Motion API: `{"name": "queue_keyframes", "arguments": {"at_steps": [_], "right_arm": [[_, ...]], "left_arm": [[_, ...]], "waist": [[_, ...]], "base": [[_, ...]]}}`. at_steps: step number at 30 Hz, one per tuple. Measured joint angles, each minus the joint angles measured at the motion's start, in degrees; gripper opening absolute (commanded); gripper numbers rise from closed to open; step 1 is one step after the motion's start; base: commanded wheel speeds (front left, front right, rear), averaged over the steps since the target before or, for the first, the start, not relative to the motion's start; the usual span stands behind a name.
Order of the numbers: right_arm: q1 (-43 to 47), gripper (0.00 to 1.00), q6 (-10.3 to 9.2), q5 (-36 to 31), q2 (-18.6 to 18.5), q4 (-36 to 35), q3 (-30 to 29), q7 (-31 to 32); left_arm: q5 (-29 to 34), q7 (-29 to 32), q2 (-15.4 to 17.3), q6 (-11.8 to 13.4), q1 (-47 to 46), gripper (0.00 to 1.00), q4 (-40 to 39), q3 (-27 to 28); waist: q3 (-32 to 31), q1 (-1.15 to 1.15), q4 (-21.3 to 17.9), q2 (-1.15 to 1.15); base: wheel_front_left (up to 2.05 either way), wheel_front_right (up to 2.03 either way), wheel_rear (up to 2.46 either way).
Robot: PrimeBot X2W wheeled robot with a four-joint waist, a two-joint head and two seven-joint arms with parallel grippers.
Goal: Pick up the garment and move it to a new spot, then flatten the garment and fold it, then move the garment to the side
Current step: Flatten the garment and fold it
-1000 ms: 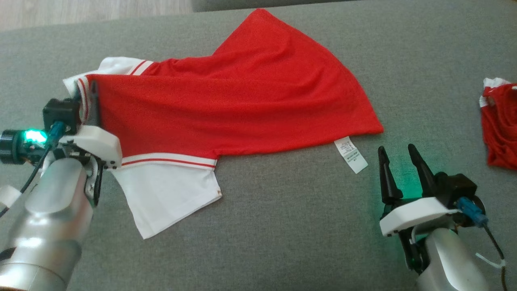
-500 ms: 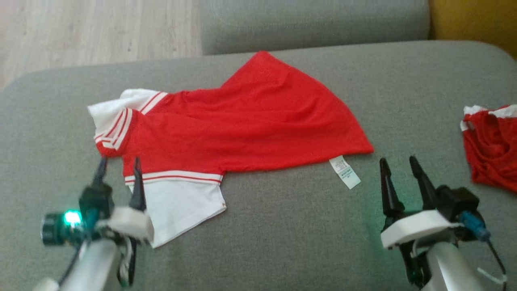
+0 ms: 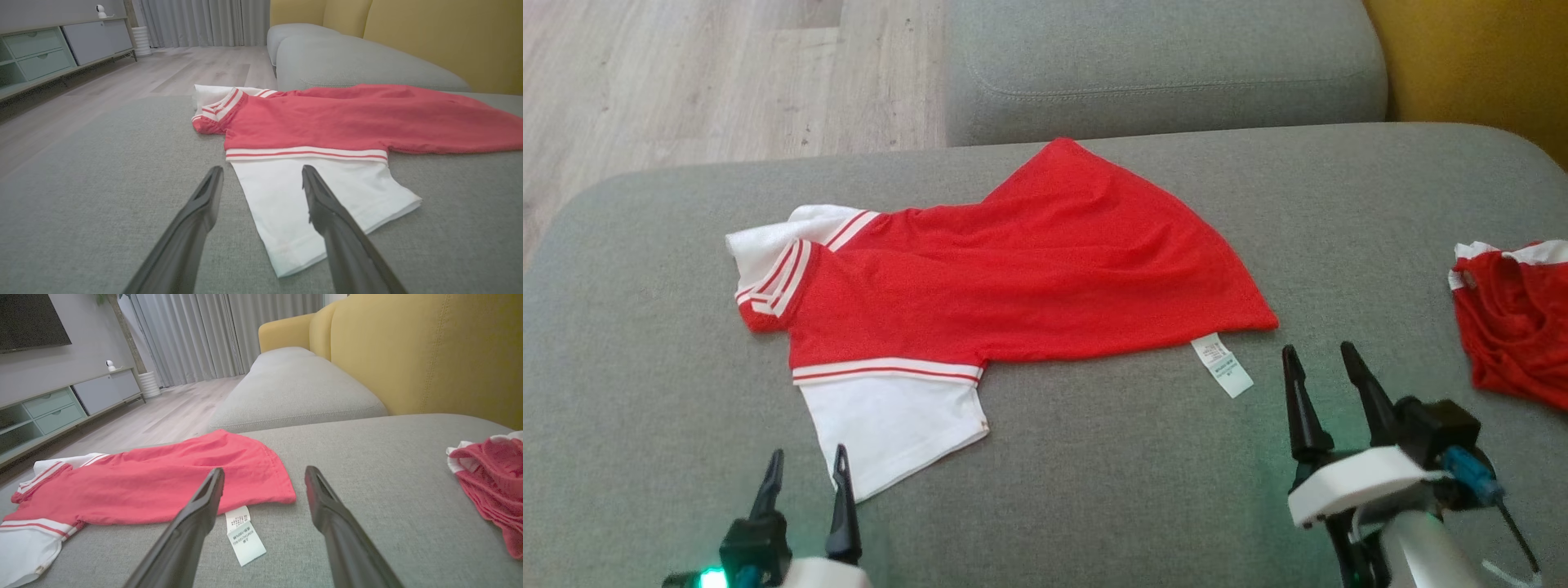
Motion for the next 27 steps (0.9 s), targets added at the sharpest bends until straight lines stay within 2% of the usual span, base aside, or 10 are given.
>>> {"name": "queue_keyframes", "arguments": {"at_steps": [7, 13, 15, 20, 27], "right_arm": [[1.2, 1.0, 0.0, -0.02, 0.0, 0.48, 0.0, 0.0], [1.12, 1.0, 0.0, -0.55, 0.0, 0.7, 0.38, 0.0], [0.96, 1.0, 0.0, -0.85, 0.0, 0.88, 0.42, 0.0], [0.56, 1.0, 0.0, -1.26, 0.0, 0.85, 0.48, 0.0], [0.49, 1.0, 0.0, -2.04, 0.0, 0.58, 0.43, 0.0]], "left_arm": [[2.46, 0.0, -1.56, -4.15, 1.16, 1.0, 1.08, 3.24], [2.0, 0.01, -3.54, -9.5, -0.02, 1.0, 9.39, 3.31], [0.77, 0.01, -3.97, -9.73, -1.11, 1.0, 12.15, 3.85], [-0.97, 0.0, -4.57, -12.15, -4.37, 1.0, 16.71, 5.26], [-2.38, 0.0, -5.34, -14.77, -6.95, 1.0, 18.17, 5.13]], "waist": [[0.55, 0.0, 0.6, 0.0], [1.99, 0.01, 0.6, 0.0], [2.41, 0.01, 0.53, 0.0], [3.29, 0.01, 0.15, 0.0], [4.38, 0.01, 0.13, 0.0]], "base": [[0.0, 0.0, 0.0], [0.0, 0.0, 0.0], [0.0, 0.0, 0.0], [0.0, 0.0, 0.0], [0.0, 0.0, 0.0]]}}
